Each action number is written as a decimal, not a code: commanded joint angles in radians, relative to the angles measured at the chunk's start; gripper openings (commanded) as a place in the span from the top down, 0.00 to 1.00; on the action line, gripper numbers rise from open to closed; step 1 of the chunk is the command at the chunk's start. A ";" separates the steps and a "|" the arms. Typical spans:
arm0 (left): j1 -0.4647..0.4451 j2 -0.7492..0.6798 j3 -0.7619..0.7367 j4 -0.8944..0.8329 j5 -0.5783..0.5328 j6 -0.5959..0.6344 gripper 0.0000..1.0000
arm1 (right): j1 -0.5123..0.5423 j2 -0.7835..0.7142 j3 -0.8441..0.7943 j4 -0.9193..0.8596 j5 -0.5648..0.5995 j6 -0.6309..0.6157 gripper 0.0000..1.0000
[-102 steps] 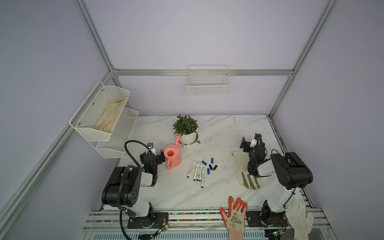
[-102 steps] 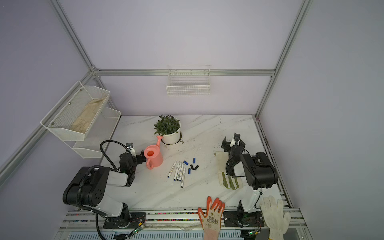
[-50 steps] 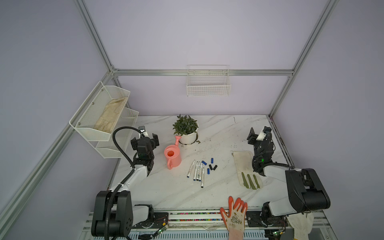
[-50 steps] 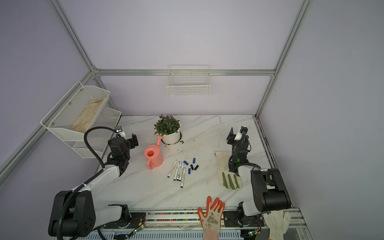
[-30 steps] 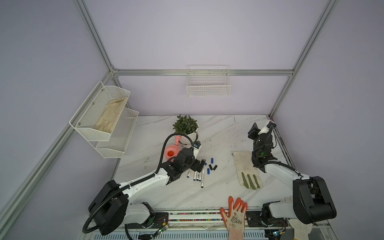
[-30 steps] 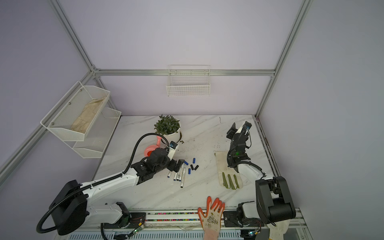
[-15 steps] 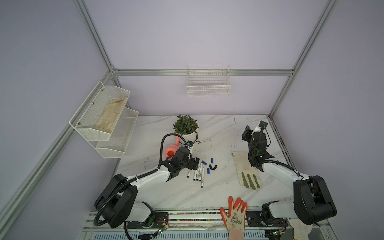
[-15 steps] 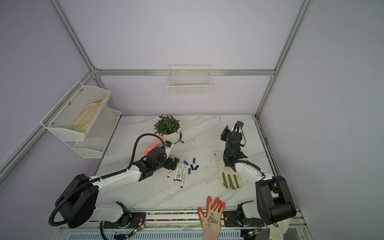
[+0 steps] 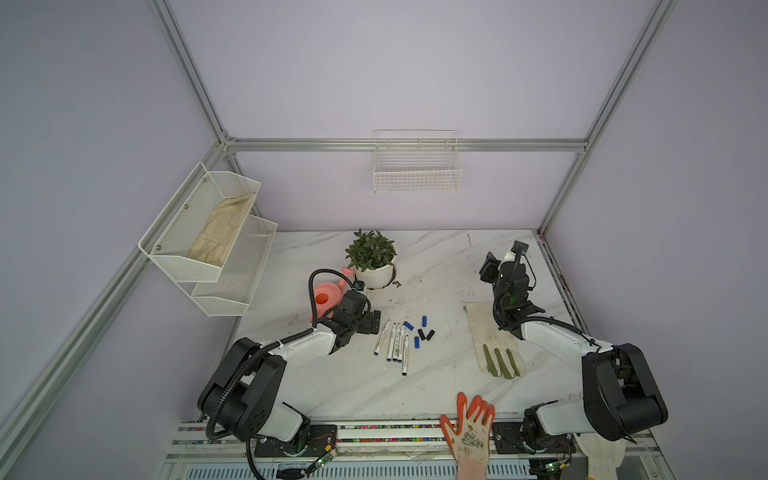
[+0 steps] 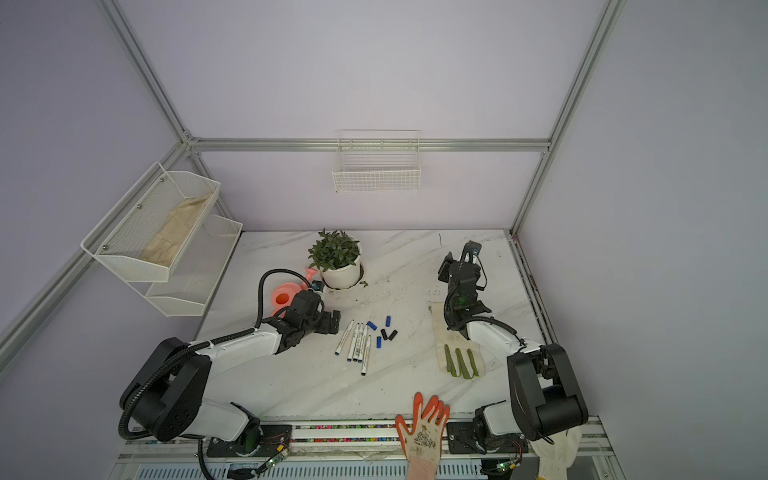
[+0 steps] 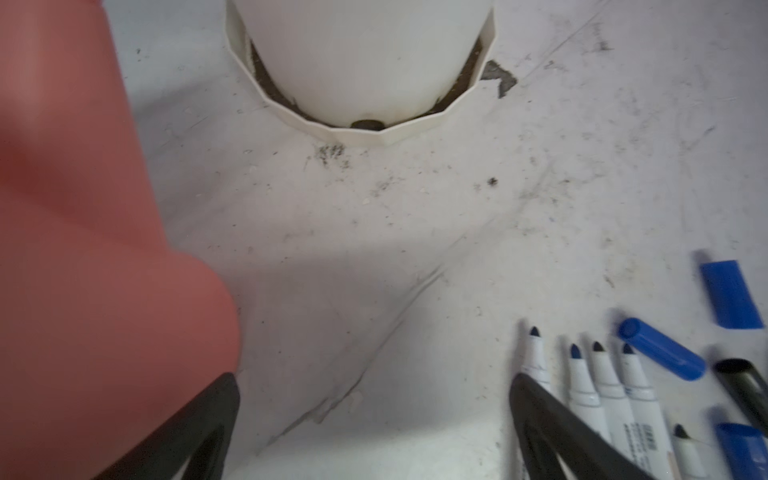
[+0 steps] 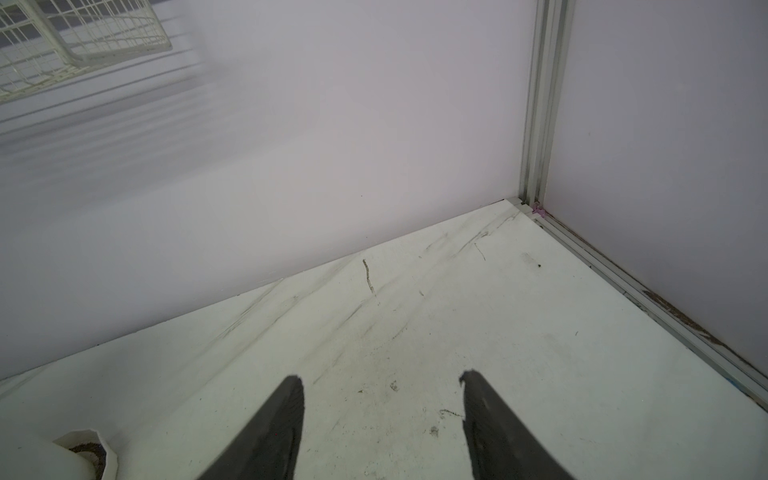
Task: Insert the pens into the pen caps
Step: 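Lower the left gripper over the row of white markers, then grasp a white marker with the left gripper and raise it upright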
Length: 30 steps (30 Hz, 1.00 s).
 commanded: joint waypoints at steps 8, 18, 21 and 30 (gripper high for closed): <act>-0.059 -0.019 0.061 -0.114 0.184 0.097 0.00 | 0.008 0.015 0.023 -0.051 0.016 0.008 0.37; -0.144 0.012 0.085 -0.253 0.174 0.124 0.09 | 0.008 0.032 0.026 -0.054 0.005 0.018 0.38; -0.157 0.039 0.120 -0.310 0.128 0.108 0.21 | 0.008 0.025 0.025 -0.054 0.004 0.020 0.40; -0.185 0.165 0.249 -0.519 0.096 0.050 0.44 | 0.008 0.023 0.020 -0.051 0.007 0.034 0.46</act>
